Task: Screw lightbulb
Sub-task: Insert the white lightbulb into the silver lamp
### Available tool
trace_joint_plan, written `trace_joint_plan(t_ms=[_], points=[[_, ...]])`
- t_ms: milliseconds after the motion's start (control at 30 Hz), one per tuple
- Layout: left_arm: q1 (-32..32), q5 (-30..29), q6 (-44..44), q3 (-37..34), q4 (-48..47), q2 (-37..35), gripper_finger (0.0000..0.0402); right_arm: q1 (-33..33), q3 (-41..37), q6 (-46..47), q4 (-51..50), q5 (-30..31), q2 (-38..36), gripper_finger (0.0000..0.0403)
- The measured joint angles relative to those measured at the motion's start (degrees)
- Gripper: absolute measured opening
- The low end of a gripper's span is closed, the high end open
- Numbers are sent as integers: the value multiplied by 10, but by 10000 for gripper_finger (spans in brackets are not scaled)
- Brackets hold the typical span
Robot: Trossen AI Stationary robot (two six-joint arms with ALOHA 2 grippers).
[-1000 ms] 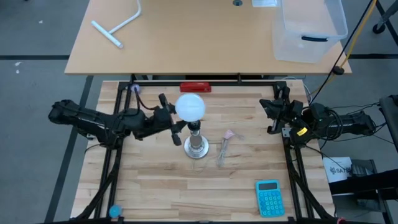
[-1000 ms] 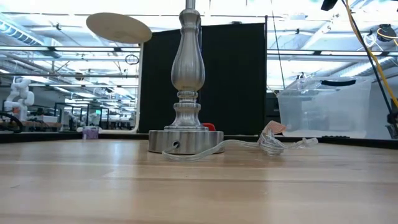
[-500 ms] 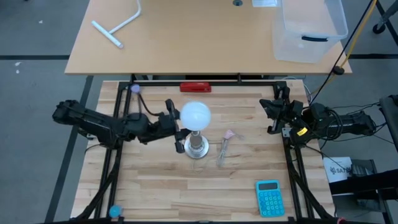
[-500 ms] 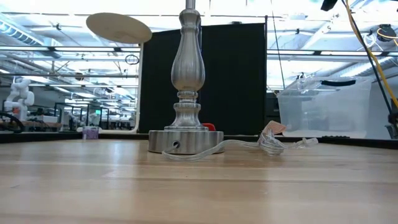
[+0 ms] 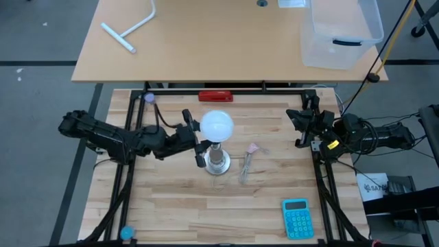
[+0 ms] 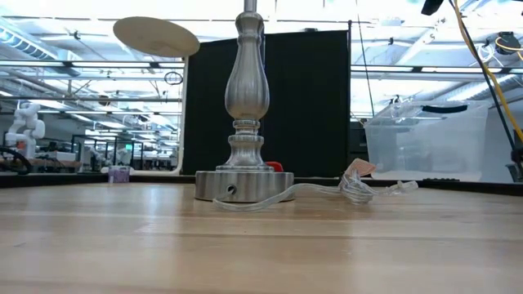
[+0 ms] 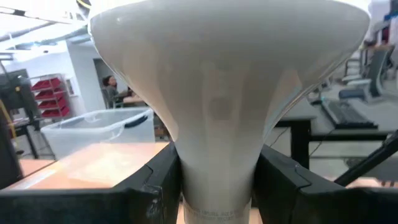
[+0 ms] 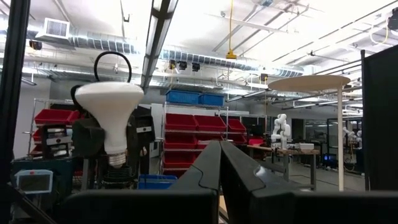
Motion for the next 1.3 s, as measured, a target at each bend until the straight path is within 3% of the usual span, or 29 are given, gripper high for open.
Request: trace_joint_plan(t_ms=[567, 900, 1300], points=[[9, -11, -33, -2, -23, 0, 152, 0, 0, 0, 0, 0, 0, 0], [3, -23, -47, -47, 42, -1, 152, 0, 0, 0, 0, 0, 0, 0], [1, -24, -48, -53, 45, -2, 153, 0, 0, 0, 1, 0, 0, 0]])
